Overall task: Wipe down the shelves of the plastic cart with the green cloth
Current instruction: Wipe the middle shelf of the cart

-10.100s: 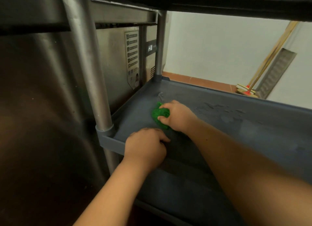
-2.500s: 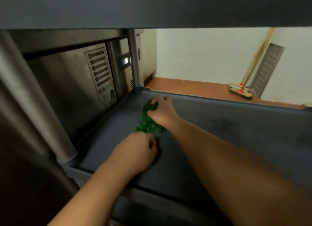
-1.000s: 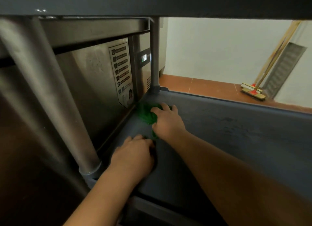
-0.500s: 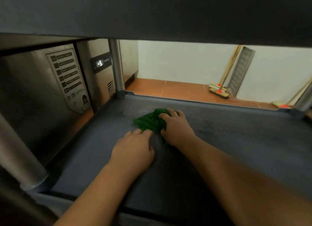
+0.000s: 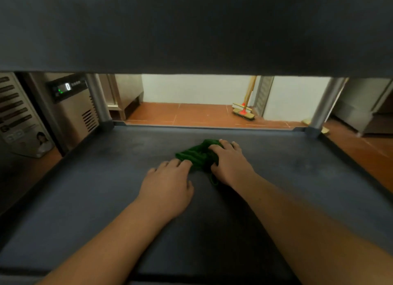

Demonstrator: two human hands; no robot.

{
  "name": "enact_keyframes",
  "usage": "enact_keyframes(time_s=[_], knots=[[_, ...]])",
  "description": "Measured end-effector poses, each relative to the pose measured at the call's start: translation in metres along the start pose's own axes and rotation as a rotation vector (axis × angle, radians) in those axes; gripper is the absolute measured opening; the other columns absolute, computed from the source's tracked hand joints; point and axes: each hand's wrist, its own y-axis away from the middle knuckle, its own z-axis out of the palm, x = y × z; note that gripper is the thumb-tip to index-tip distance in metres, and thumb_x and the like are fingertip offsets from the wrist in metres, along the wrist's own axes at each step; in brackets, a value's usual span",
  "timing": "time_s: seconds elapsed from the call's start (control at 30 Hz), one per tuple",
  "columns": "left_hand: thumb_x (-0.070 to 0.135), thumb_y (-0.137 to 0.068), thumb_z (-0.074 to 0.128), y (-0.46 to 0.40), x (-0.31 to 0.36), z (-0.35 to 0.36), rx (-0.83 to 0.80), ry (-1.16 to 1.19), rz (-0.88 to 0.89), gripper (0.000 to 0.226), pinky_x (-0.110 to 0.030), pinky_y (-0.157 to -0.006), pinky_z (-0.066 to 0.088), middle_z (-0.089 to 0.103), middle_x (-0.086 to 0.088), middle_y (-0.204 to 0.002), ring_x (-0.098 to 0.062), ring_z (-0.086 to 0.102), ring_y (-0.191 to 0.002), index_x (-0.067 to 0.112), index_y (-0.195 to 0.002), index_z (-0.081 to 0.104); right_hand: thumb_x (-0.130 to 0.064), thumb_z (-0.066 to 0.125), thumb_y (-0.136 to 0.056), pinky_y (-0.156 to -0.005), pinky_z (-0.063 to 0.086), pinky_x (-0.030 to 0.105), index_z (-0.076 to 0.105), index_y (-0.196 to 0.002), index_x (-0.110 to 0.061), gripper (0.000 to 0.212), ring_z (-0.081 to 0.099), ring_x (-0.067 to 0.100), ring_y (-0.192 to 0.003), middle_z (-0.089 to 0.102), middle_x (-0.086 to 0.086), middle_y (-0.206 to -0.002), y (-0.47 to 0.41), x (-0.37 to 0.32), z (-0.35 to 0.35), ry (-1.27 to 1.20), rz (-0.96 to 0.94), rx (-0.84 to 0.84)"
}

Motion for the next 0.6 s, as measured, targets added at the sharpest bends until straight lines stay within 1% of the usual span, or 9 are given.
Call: enact_keyframes(time_s=[0.07, 0.13, 0.33, 0.47, 0.6], knots=[[0.036, -0.089, 0.045, -0.008, 0.024, 0.005, -0.001, 0.015, -0.016, 0.035, -0.041, -0.09, 0.046, 0.057, 0.001, -0.119, -0.022, 0.052, -0.111, 0.026, -0.122, 0.049, -0.034, 0.059, -0.091, -0.12, 0.021, 0.055, 0.031, -0.15, -0.034, 0.066, 0.009, 0.037, -0.15, 0.017, 0.002, -0.164, 0.003, 0.013, -0.004, 0.022, 0.009, -0.016], [0.035, -0.09, 0.044, -0.014, 0.046, 0.012, -0.037, 0.023, -0.002, 0.03, -0.041, -0.087, 0.047, 0.057, 0.001, -0.115, -0.022, 0.053, -0.109, 0.025, -0.117, 0.051, -0.034, 0.059, -0.091, -0.12, 0.022, 0.054, 0.03, -0.151, -0.035, 0.066, 0.008, 0.036, -0.15, 0.015, 0.001, -0.164, 0.005, 0.029, -0.01, 0.038, 0.031, -0.034], [0.035, -0.091, 0.043, -0.031, 0.09, 0.019, -0.047, 0.022, 0.09, 0.034, -0.039, -0.086, 0.049, 0.057, 0.001, -0.116, -0.021, 0.053, -0.107, 0.024, -0.122, 0.052, -0.031, 0.057, -0.092, -0.119, 0.023, 0.054, 0.032, -0.15, -0.036, 0.063, 0.008, 0.033, -0.151, 0.016, -0.001, -0.164, 0.019, 0.084, -0.03, 0.032, 0.125, -0.004], [0.033, -0.092, 0.042, -0.035, 0.094, 0.022, -0.054, 0.031, 0.109, 0.032, -0.039, -0.083, 0.049, 0.057, 0.0, -0.113, -0.022, 0.054, -0.105, 0.022, -0.121, 0.05, -0.03, 0.056, -0.093, -0.12, 0.022, 0.052, 0.031, -0.151, -0.036, 0.063, 0.009, 0.034, -0.15, 0.017, 0.002, -0.164, 0.032, 0.129, -0.046, 0.054, 0.189, 0.008], [0.033, -0.092, 0.043, -0.036, 0.1, 0.023, -0.072, 0.045, 0.137, 0.036, -0.04, -0.086, 0.049, 0.056, -0.001, -0.118, -0.022, 0.053, -0.108, 0.022, -0.127, 0.046, -0.031, 0.055, -0.093, -0.121, 0.022, 0.048, 0.032, -0.15, -0.035, 0.062, 0.016, 0.033, -0.148, 0.021, 0.004, -0.162, 0.046, 0.171, -0.067, 0.089, 0.298, 0.021]])
